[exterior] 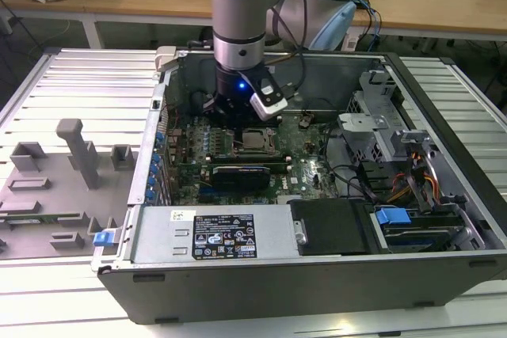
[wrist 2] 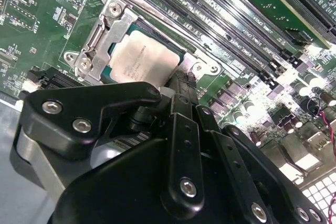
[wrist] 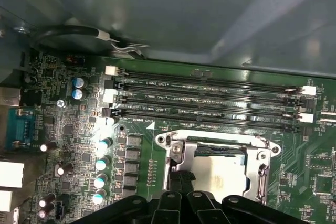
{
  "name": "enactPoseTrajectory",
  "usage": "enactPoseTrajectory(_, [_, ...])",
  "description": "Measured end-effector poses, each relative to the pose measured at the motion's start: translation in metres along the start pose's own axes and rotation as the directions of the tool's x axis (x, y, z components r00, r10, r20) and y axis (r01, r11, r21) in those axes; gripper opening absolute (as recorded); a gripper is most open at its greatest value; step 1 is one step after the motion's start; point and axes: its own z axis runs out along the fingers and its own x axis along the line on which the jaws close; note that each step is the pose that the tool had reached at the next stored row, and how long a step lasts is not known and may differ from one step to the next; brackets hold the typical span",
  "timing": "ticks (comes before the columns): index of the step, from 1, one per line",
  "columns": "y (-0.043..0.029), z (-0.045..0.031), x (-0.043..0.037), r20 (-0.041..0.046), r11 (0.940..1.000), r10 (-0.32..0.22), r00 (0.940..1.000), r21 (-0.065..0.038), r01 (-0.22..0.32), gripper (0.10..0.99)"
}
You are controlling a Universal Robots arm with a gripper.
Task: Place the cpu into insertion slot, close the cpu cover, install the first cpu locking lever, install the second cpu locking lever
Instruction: 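Close the cpu cover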
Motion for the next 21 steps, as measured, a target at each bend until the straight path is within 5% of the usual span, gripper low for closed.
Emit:
enactPoseTrajectory(9, [-0.0001, -0.0066, -0.0018, 0.0002, 1.0000, -0.002, 1.0000, -0.003, 0.002, 0.106])
enactPoseTrajectory(21, [-0.0002, 0.0007, -0.0011, 0.0000, 0.9996, -0.027, 0.9996, -0.005, 0.027, 0.106])
